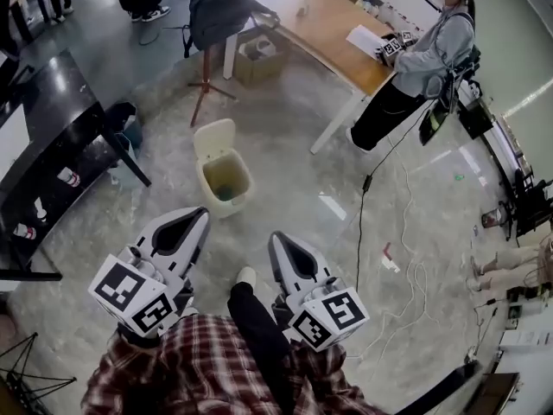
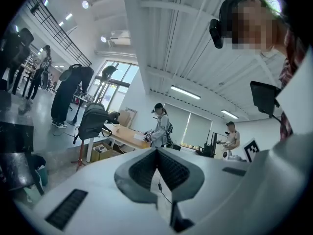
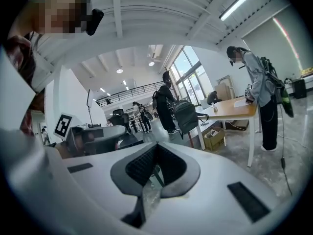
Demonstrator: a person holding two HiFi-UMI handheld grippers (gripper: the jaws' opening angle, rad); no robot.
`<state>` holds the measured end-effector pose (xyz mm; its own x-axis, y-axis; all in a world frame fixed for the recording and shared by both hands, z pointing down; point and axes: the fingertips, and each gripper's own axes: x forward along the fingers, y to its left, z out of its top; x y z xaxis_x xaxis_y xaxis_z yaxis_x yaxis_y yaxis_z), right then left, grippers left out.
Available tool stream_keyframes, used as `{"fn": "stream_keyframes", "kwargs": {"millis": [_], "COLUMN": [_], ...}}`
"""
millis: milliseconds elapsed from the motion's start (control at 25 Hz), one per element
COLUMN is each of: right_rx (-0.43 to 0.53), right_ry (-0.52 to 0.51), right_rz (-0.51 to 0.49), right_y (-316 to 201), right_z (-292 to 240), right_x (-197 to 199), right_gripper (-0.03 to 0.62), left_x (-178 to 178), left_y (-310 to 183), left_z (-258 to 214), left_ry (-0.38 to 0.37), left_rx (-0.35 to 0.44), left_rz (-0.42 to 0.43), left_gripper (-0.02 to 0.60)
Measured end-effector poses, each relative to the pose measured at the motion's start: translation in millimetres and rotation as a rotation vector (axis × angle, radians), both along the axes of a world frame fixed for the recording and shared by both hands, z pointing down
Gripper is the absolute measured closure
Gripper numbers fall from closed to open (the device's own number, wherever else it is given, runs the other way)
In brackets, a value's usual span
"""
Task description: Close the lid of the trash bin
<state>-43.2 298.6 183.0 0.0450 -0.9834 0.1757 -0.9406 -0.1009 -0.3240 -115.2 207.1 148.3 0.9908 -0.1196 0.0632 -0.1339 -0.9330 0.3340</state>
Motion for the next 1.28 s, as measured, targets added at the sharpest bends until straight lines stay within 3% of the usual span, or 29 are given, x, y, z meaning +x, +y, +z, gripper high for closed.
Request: {"fn": "stream_keyframes", "kwargs": {"millis": [160, 400, 800, 1280], "right_rx": [-0.008, -0.056, -0.14, -0.183], "right_ry": [0.0, -0.021, -0.049, -0.003], "right_rz": [-0.088, -0.158, -0.266, -0.357], "right_y": [-20.4, -45.2, -142.0, -289.3], "right_z": [-4.7, 13.9, 51.3, 60.2], "right_x": [45.7, 98.6, 138.7, 175.0], "right_gripper": [0.58, 0.58, 0.58, 0.58], "left_x": [47.1, 83.6, 100.9, 122.8], "left_y": [-22.2, -48.2, -135.5, -254.8], "left_z": [-8.9, 3.4, 39.9, 59.8], "left_ry": [0.006, -0.021, -0.059, -0.065], "left_rx": [0.008, -0.019, -0.093, -0.111], "left_rz": [-0.073, -0.163, -0.289, -0.366], "left_gripper": [0.569, 0.569, 0.569, 0.57]}}
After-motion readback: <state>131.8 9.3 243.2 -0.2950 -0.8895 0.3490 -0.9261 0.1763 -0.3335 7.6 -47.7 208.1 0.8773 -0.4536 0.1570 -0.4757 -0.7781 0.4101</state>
